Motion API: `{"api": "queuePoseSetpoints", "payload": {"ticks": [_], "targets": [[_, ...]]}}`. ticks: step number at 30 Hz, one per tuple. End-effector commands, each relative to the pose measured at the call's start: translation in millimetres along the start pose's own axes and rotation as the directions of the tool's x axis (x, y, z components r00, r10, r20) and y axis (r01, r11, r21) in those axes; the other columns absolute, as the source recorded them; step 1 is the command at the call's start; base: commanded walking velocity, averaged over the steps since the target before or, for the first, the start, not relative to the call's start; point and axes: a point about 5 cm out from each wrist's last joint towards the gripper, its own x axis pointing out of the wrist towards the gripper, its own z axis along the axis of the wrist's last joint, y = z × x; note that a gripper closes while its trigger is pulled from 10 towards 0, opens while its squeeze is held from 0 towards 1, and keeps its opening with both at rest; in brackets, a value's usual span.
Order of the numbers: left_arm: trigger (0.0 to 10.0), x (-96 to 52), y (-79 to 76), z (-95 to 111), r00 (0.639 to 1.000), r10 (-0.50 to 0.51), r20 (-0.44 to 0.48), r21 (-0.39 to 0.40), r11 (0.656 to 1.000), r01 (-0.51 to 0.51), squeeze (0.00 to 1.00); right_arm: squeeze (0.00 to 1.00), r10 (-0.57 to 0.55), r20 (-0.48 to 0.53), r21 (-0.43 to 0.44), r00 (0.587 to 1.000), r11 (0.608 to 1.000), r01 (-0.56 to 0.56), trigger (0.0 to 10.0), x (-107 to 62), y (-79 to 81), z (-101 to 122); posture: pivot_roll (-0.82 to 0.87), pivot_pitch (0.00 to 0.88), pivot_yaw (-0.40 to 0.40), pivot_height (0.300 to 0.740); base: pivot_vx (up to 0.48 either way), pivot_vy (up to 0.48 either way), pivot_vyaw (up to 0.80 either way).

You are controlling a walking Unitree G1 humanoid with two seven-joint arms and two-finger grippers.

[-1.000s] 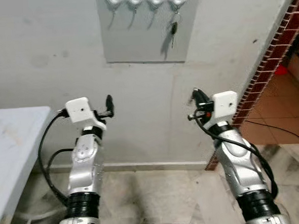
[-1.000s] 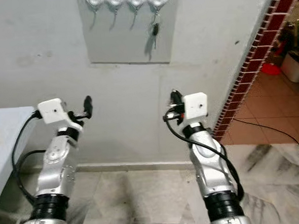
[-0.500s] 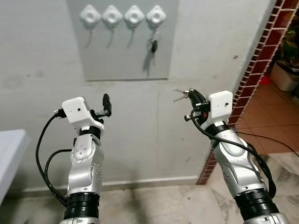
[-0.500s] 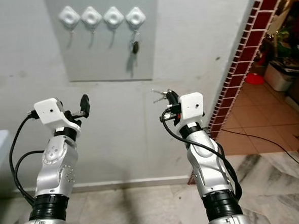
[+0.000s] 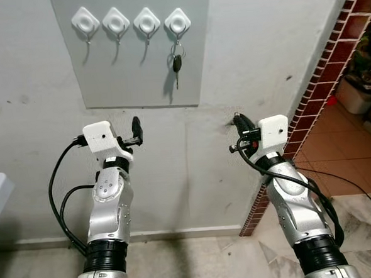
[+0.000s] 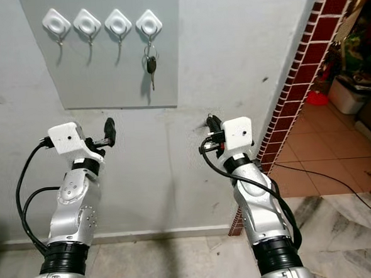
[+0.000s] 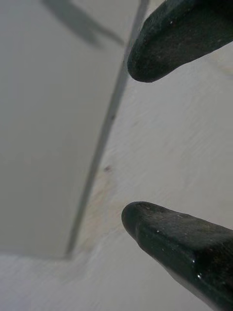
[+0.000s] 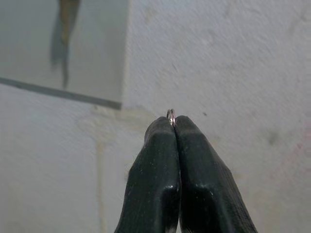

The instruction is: Hang keys on a hook

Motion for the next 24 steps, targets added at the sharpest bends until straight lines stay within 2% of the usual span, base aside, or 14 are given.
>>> {"api": "queuePoseSetpoints", "payload": {"ticks": [1,5,9,24], "targets": [[10.0,0.7,-2.6,0.5,1.000,-0.016,-0.007,-0.001,1.000,0.016,0.00,0.00,-0.011,0.020,-0.007,1.000,1.000,0.011,10.0,0.5,-3.5,5.4,0.02,0.000,-0.070,0.740,0.000,0.000,0.00],[10.0,0.6,-2.2,0.3,1.000,-0.016,-0.011,-0.002,1.000,0.016,0.00,0.00,-0.012,0.019,-0.007,1.000,1.000,0.013,10.0,0.1,-3.5,5.6,0.01,0.000,-0.070,0.740,0.000,0.000,0.00],[10.0,0.2,-1.6,-1.0,1.000,-0.019,-0.020,0.002,1.000,0.019,0.00,0.00,-0.012,0.018,-0.006,1.000,1.000,0.012,10.0,-0.2,-3.0,5.2,0.01,0.000,-0.069,0.740,0.000,0.266,0.00],[10.0,-0.3,-0.9,-2.4,0.999,-0.026,-0.038,0.008,1.000,0.027,0.00,0.00,-0.017,0.016,0.003,1.000,1.000,0.017,10.0,-1.6,-1.1,3.9,0.01,0.000,-0.061,0.740,0.000,0.358,0.00]]}}
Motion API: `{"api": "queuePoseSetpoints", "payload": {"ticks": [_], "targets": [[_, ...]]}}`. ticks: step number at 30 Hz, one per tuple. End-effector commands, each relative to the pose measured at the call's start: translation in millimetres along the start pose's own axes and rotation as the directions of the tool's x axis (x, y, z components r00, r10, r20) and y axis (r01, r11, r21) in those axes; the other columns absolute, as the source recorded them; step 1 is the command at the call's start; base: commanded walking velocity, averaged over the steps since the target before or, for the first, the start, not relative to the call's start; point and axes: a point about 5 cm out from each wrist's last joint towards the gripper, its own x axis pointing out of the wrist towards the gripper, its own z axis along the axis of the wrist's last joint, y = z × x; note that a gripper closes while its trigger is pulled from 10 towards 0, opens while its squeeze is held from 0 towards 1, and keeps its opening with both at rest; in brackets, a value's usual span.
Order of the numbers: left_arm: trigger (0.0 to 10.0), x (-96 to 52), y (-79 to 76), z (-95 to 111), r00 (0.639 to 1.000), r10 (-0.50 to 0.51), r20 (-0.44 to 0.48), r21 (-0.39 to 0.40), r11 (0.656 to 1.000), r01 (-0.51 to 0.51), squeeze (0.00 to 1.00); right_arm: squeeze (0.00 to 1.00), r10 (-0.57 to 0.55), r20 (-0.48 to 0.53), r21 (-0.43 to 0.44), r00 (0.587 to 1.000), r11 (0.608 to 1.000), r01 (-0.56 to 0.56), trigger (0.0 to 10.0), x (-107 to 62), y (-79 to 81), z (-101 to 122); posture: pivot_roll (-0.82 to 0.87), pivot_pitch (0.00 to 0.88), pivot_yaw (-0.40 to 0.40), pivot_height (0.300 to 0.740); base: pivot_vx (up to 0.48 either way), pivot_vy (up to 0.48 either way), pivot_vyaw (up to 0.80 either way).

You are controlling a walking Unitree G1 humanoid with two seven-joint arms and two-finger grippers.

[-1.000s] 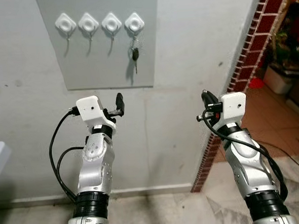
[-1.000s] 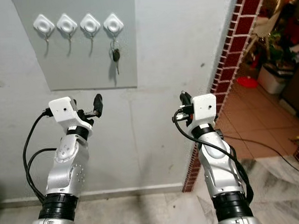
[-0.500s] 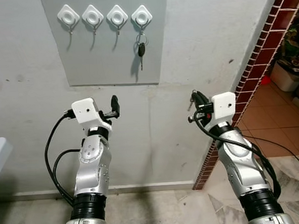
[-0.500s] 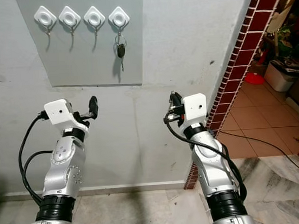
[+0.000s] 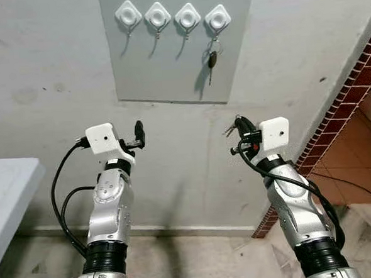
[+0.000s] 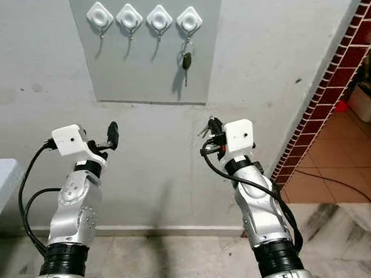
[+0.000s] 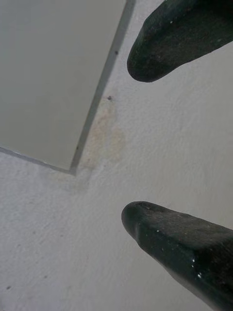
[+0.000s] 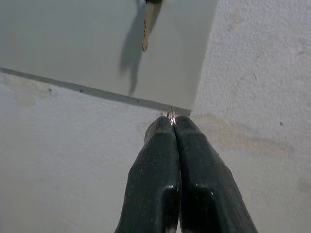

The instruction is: Hang keys on a hook

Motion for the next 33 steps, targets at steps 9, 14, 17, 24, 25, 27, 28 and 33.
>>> {"api": "queuePoseSetpoints", "payload": {"ticks": [9,14,17,24,25,27,28,33], "targets": [[10.0,1.4,-4.5,1.3,1.000,-0.015,-0.011,0.034,0.999,0.015,0.00,0.00,-0.016,0.028,-0.004,0.999,1.000,0.016,10.0,1.2,-2.6,7.8,0.01,0.000,-0.058,0.740,0.000,0.107,0.00],[10.0,1.8,-5.8,1.9,1.000,-0.019,-0.009,0.042,0.999,0.019,0.00,0.00,-0.017,0.030,-0.001,0.999,1.000,0.017,10.0,1.5,-2.8,8.2,0.01,0.000,-0.057,0.740,0.000,0.000,0.00],[10.0,2.1,-6.1,1.2,1.000,-0.020,-0.017,0.063,0.998,0.021,0.00,0.00,-0.019,0.030,-0.001,0.999,1.000,0.019,10.0,1.3,-2.5,8.4,0.01,0.000,-0.055,0.740,0.000,0.000,0.00],[10.0,1.5,-8.0,1.4,0.999,-0.044,-0.020,0.085,0.995,0.045,0.00,0.00,-0.023,0.030,0.001,0.999,1.000,0.023,10.0,0.6,-2.8,8.3,0.01,0.000,-0.052,0.740,0.000,-0.184,0.00],[10.0,1.8,-9.1,0.8,0.999,-0.047,-0.025,0.087,0.995,0.049,0.00,0.00,-0.024,0.032,0.002,0.999,1.000,0.024,10.0,0.4,-2.6,8.5,0.01,0.000,-0.051,0.740,0.000,-0.480,0.00],[10.0,1.9,-11.2,0.9,0.998,-0.060,-0.023,0.081,0.995,0.061,0.00,0.00,-0.024,0.033,0.004,0.999,1.000,0.024,10.0,0.2,-1.6,8.6,0.00,0.000,-0.049,0.740,0.000,-0.448,0.00],[10.0,1.9,-11.7,0.8,0.998,-0.059,-0.023,0.072,0.996,0.060,0.00,0.00,-0.023,0.033,0.004,0.999,1.000,0.023,10.0,0.0,-1.1,8.6,0.00,0.000,-0.048,0.740,0.304,-0.368,0.00],[10.0,2.5,-10.8,0.1,0.999,-0.044,-0.031,0.051,0.998,0.046,0.00,0.00,-0.024,0.034,0.005,0.999,1.000,0.024,10.0,-0.6,-0.9,8.2,0.00,0.000,-0.044,0.740,0.454,-0.058,0.00]]}}
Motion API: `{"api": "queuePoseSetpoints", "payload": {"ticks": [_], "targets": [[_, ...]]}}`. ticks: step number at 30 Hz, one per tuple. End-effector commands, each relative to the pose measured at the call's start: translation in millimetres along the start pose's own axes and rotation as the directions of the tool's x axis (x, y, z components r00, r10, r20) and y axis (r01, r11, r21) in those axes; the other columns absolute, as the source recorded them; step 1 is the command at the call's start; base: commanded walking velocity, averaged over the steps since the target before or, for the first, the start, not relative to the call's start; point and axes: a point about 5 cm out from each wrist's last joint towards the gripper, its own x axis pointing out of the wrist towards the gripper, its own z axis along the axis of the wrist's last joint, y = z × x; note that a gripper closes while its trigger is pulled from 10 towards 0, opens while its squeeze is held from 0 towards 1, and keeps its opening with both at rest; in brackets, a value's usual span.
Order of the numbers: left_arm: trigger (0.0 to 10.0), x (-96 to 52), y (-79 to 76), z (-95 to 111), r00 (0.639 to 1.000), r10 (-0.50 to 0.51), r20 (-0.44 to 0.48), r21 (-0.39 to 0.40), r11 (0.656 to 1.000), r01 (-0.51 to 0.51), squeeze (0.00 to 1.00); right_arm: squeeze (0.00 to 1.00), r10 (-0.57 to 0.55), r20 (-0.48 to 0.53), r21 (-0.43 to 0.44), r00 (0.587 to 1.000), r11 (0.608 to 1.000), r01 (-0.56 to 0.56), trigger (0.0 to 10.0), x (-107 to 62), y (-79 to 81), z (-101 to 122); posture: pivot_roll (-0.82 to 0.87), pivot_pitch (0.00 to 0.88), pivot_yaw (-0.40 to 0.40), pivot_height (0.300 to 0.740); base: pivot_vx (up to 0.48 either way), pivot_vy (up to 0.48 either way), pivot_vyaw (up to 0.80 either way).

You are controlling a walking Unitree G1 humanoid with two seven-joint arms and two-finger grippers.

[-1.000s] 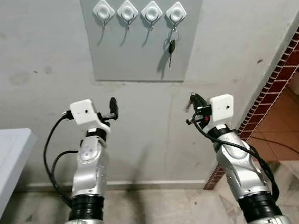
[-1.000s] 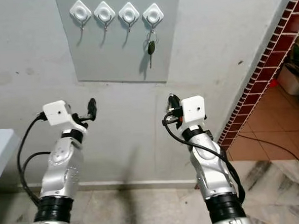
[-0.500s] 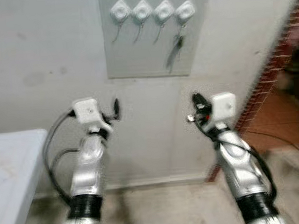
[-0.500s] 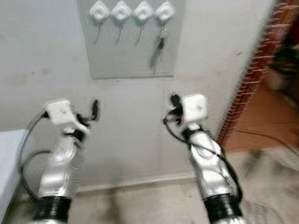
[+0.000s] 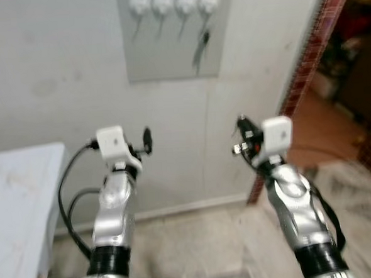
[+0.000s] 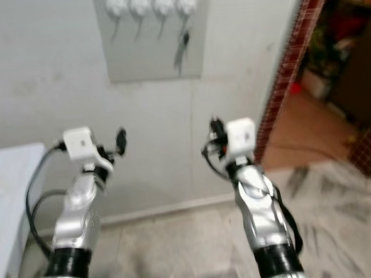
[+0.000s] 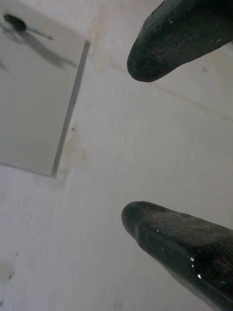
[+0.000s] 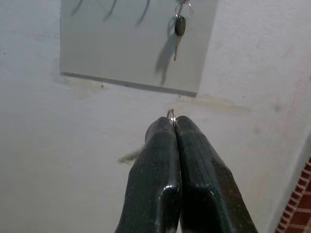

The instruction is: Hang keys on a hook

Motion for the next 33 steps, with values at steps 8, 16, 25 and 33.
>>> {"api": "queuePoseSetpoints", "payload": {"ticks": [8,16,25,33], "targets": [[10.0,2.8,-3.4,5.0,1.000,-0.006,0.005,-0.016,1.000,0.006,0.00,0.00,-0.002,0.026,-0.010,1.000,1.000,0.002,10.0,0.1,-1.7,7.1,0.00,0.000,-0.041,0.740,0.480,0.000,0.00],[10.0,3.8,-3.4,1.4,1.000,0.017,-0.015,-0.037,0.999,-0.018,0.00,0.00,-0.001,0.024,-0.016,1.000,1.000,0.002,10.0,-0.3,-2.2,7.1,-0.01,0.000,-0.041,0.740,0.039,0.000,0.00],[10.0,3.7,-2.0,1.7,0.999,0.033,-0.019,-0.024,0.999,-0.034,0.00,0.00,-0.009,0.020,-0.020,1.000,1.000,0.009,10.0,-1.0,-4.5,6.9,-0.01,0.000,-0.041,0.740,0.000,0.000,0.00],[10.0,4.2,0.5,0.9,0.999,0.045,-0.024,-0.022,0.999,-0.045,0.00,0.00,-0.016,0.015,-0.019,1.000,1.000,0.016,10.0,-0.6,-5.1,6.5,-0.01,0.000,-0.040,0.740,0.000,0.000,0.00]]}}
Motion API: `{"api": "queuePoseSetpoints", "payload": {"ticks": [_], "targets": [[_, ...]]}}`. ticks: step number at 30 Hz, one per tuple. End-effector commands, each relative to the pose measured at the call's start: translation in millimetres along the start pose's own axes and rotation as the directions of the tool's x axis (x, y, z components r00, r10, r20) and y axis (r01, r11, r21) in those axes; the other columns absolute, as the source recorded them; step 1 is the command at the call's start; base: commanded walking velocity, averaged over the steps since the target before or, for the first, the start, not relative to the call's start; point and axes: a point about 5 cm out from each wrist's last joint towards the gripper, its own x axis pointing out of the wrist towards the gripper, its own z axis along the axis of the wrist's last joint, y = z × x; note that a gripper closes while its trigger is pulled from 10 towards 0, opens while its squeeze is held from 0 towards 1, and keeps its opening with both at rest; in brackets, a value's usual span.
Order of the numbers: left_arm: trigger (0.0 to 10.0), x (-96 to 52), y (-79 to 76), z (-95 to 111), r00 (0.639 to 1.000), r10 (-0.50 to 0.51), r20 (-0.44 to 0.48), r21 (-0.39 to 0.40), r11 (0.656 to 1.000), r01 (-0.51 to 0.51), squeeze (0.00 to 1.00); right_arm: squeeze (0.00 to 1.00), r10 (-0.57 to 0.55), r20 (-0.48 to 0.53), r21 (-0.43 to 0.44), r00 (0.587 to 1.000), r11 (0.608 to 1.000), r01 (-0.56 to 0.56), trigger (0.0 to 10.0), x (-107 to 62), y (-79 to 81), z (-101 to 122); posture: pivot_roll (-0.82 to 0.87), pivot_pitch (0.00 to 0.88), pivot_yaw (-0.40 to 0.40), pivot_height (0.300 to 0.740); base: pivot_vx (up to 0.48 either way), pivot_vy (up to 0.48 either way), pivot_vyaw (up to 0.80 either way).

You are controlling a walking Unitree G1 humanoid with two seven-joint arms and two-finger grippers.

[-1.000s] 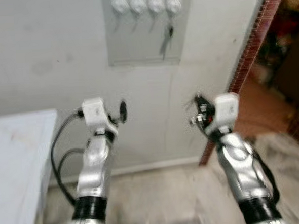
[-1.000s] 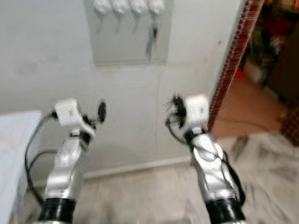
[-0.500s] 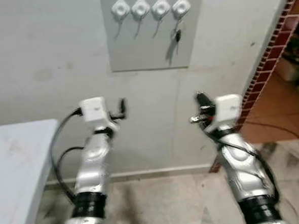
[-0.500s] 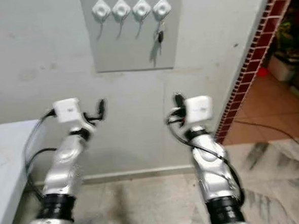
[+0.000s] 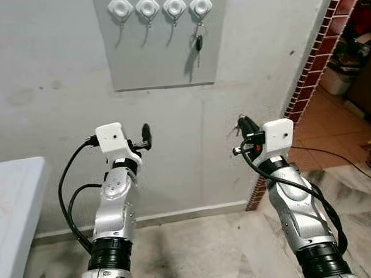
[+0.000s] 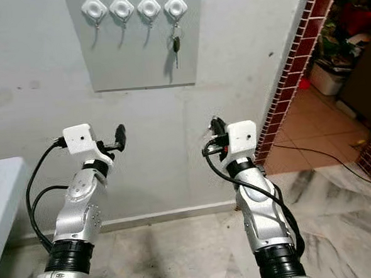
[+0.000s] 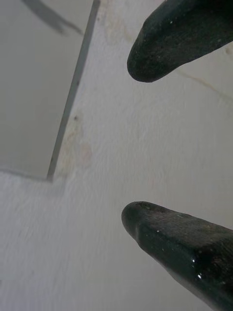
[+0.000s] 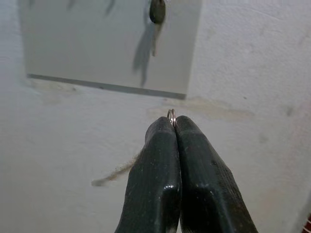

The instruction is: Hang keys on a hook

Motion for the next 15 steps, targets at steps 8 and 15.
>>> {"api": "queuePoseSetpoints", "payload": {"ticks": [8,15], "targets": [[10.0,1.7,-3.5,0.9,1.000,-0.003,-0.005,-0.003,1.000,0.003,0.00,0.00,-0.025,0.009,-0.012,1.000,1.000,0.025,10.0,1.6,-6.3,3.9,-0.01,0.000,-0.037,0.740,0.000,0.000,0.00],[10.0,2.7,-3.6,1.3,1.000,-0.004,-0.006,-0.004,1.000,0.004,0.00,0.00,-0.030,0.009,-0.013,1.000,0.999,0.030,10.0,1.4,-7.1,3.9,-0.01,0.000,-0.035,0.740,0.000,0.000,0.00]]}}
